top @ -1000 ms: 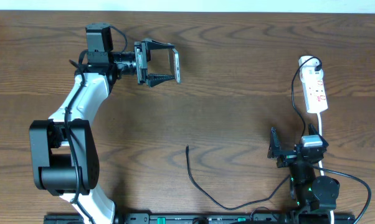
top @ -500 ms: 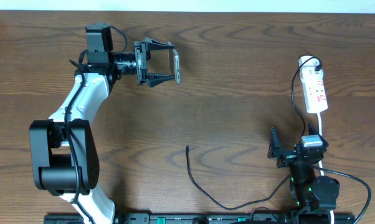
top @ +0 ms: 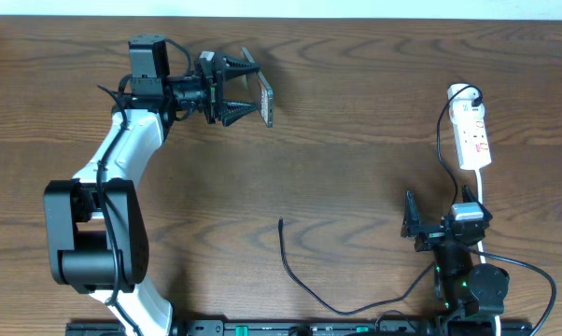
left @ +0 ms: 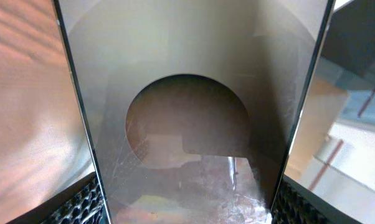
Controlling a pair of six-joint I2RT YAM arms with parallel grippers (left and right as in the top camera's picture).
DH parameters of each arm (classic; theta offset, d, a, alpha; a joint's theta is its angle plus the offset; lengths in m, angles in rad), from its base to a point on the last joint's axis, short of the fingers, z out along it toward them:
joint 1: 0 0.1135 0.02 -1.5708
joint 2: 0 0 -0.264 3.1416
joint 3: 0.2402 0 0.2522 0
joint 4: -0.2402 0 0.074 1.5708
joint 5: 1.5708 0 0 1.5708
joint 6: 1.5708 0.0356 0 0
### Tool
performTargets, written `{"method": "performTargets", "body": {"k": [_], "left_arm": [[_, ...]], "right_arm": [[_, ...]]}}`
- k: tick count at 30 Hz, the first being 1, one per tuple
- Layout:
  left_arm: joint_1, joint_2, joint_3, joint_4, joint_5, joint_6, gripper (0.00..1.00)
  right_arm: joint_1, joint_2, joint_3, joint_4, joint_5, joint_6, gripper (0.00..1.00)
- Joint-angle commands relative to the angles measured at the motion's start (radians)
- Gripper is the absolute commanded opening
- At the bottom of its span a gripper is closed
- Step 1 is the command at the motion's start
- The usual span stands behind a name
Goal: Plug charger to phone and switch on socket
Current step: 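Hold the phone upright in the left gripper above the table, then move the open right gripper toward the phone held by the left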
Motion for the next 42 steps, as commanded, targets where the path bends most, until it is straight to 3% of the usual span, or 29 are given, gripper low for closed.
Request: {"method": "performTargets", "body": {"k": [1, 9, 16, 20, 23, 27, 29, 35, 42], "left_arm": [[0.008, -0.005, 0.000, -0.017, -0.102, 0.053, 0.07], [0.008, -0.005, 0.000, -0.111, -0.233, 0.053, 0.07], [0.008, -0.005, 0.000, -0.117, -0.242, 0.053, 0.07], [0.008, -0.005, 0.000, -0.117, -0.242, 0.053, 0.07], [0.008, -0.005, 0.000, -0.120, -0.242, 0.053, 0.07], [0.008, -0.005, 0.000, -0.120, -0.242, 0.053, 0.07], [0.008, -0.005, 0.000, -0.120, -0.243, 0.053, 0.07], [0.008, -0.005, 0.000, -0.120, -0.243, 0.053, 0.07], [0.008, -0.005, 0.000, -0.120, -0.243, 0.053, 0.07]], "right_arm": [[0.005, -0.005, -0.001, -0.004, 0.006, -0.012, 0.99], [0.005, -0.005, -0.001, -0.003, 0.007, -0.013, 0.99], [0.005, -0.005, -0.001, 0.020, 0.013, -0.029, 0.99], [0.005, -0.005, -0.001, 0.100, -0.088, 0.066, 0.99], [0.005, -0.005, 0.010, 0.221, -0.206, 0.266, 0.99], [0.005, 0.011, 0.103, 0.235, -0.240, 0.464, 0.99], [0.005, 0.048, 0.168, 0.211, -0.270, 0.471, 0.99], [0.005, 0.359, 0.447, 0.060, -0.465, 0.471, 0.99], [0.006, 0.843, 0.684, 0.025, -0.859, 0.472, 0.99]]}}
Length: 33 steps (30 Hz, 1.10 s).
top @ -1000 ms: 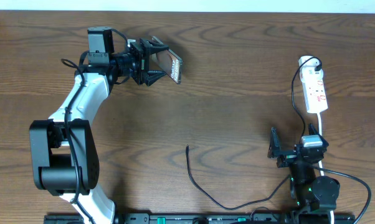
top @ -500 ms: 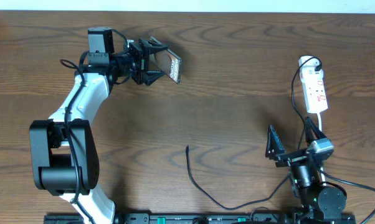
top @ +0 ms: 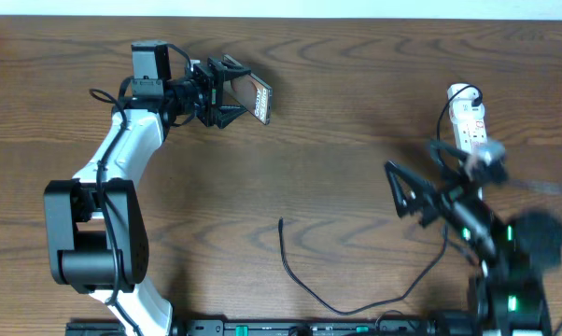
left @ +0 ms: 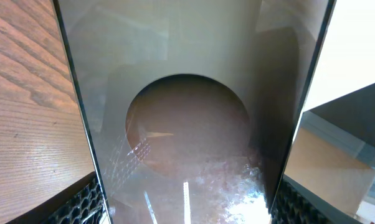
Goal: Plug charger to phone and switch on socket
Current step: 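Move the open right gripper toward the phone held by the left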
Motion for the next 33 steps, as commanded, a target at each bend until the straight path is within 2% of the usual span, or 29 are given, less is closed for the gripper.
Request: {"method": "performTargets", "body": {"k": [1, 9, 14, 21, 33], "left_arm": [[0.007, -0.005, 0.001, 0.005, 0.014, 0.014, 0.07], [0.000, -0.005, 0.001, -0.011, -0.045, 0.014, 0.07], [-0.033, -0.005, 0.001, -0.117, -0.177, 0.014, 0.07], [-0.100, -0.005, 0.001, -0.152, -0.237, 0.014, 0.07], [-0.191, -0.005, 0.000, -0.167, -0.275, 0.014, 0.07]], "right_arm": [[0.006, 0.235, 0.096, -0.007, -0.270, 0.017, 0.99], [0.045, 0.655, 0.185, 0.034, -0.285, 0.080, 0.99], [0.128, 0.793, 0.185, 0.160, -0.283, -0.021, 0.99], [0.216, 0.865, 0.185, 0.285, -0.272, -0.040, 0.99], [0.293, 0.871, 0.185, 0.271, -0.114, -0.029, 0.99]]}}
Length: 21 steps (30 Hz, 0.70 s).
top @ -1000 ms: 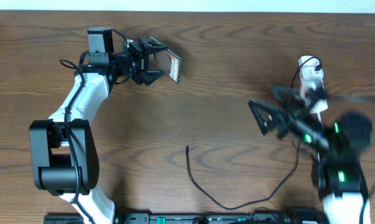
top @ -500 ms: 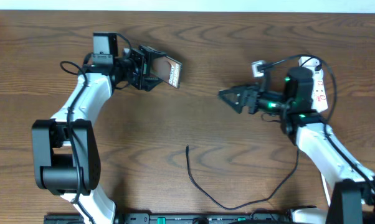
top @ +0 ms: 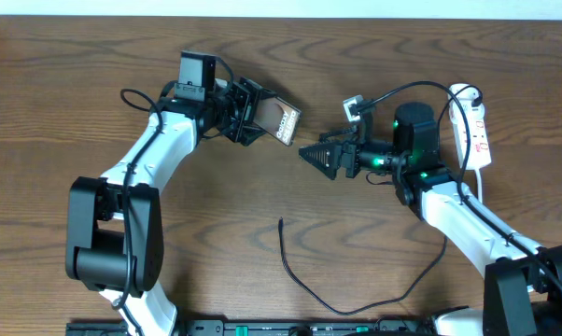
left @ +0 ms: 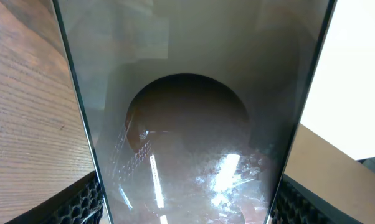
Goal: Plug charger to phone and switch on socket
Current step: 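Move the open right gripper toward the phone held by the left, then close the right gripper on the phone's edge beside the left gripper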
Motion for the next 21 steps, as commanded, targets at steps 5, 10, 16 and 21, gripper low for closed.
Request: {"method": "performTargets", "body": {"k": [5, 10, 16, 21], "left_arm": [[-0.048, -0.005, 0.001, -0.006, -0.005, 0.013, 0.07], [-0.066, -0.005, 0.001, -0.042, -0.005, 0.013, 0.07], [-0.083, -0.005, 0.001, -0.078, 0.002, 0.008, 0.07], [-0.108, -0.005, 0.001, -0.076, 0.006, -0.042, 0.08]], "right_arm": [[0.051, 0.007, 0.020, -0.061, 0.222, -0.012, 0.99], [0.076, 0.007, 0.019, -0.063, 0.338, -0.013, 0.99], [0.100, 0.008, 0.019, -0.063, 0.418, -0.013, 0.99], [0.122, 0.008, 0.019, -0.064, 0.485, 0.048, 0.99]]}}
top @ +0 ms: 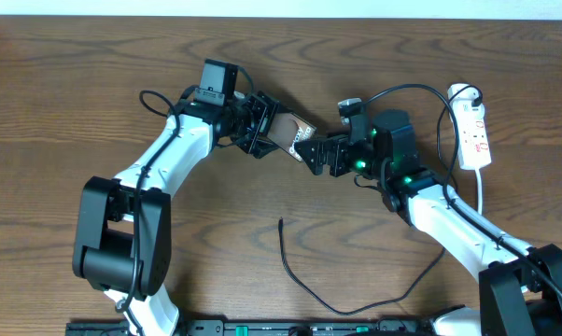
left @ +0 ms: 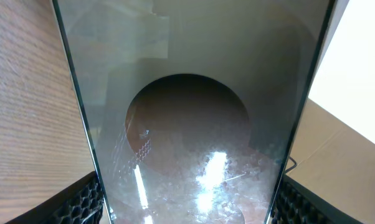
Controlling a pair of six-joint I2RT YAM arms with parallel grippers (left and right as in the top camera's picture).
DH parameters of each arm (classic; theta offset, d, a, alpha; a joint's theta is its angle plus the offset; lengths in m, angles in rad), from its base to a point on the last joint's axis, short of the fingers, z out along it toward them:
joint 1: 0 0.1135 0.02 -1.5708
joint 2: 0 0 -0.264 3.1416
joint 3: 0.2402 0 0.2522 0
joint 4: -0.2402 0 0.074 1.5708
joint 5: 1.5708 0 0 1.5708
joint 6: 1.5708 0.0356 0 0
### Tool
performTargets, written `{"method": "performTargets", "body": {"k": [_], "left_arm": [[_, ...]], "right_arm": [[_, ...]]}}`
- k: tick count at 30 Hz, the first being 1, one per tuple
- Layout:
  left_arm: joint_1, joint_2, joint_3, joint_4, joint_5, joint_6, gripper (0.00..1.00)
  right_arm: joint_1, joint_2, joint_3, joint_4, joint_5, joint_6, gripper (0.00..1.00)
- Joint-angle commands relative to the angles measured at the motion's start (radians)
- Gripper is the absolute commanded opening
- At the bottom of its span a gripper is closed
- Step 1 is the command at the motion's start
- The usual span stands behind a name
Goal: Plug charger to phone and switch on socket
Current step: 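Close the right gripper on the phone's edge beside the left gripper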
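Observation:
My left gripper [top: 265,125] is shut on the phone [top: 288,131], holding it above the table left of centre. The phone's glass [left: 187,112] fills the left wrist view, clamped between the black ribbed pads [left: 81,202]. My right gripper [top: 311,153] points left with its tips right at the phone's lower right end; whether they touch or clamp it is unclear. The black charger cable [top: 304,287] lies loose on the table, with its free end [top: 281,222] below the phone. The white socket strip [top: 473,133] lies at the far right.
The strip's white lead [top: 481,201] runs down the right side toward the front edge. A black cable [top: 402,89] arcs from the right wrist to the strip. The brown wooden table [top: 76,56] carries nothing else besides the arm bases at the front.
My left gripper carried the phone a little further right and down. My right gripper moved left from a short gap away until its tips stand at the phone's end.
My left gripper held the phone at the back left while the right arm sat folded at the front right. The right arm then rose, reached across to centre, and both grippers have met at the phone. The cable has stayed on the table.

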Motion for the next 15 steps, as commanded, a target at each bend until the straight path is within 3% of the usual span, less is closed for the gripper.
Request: {"method": "performTargets", "body": {"k": [1, 15], "left_arm": [[-0.027, -0.005, 0.001, 0.006, 0.024, -0.035, 0.07], [-0.048, -0.005, 0.001, 0.033, 0.098, -0.130, 0.07]], "right_arm": [[0.021, 0.007, 0.019, 0.002, 0.090, 0.055, 0.99], [0.035, 0.007, 0.019, 0.016, 0.149, 0.253, 0.99]]}}
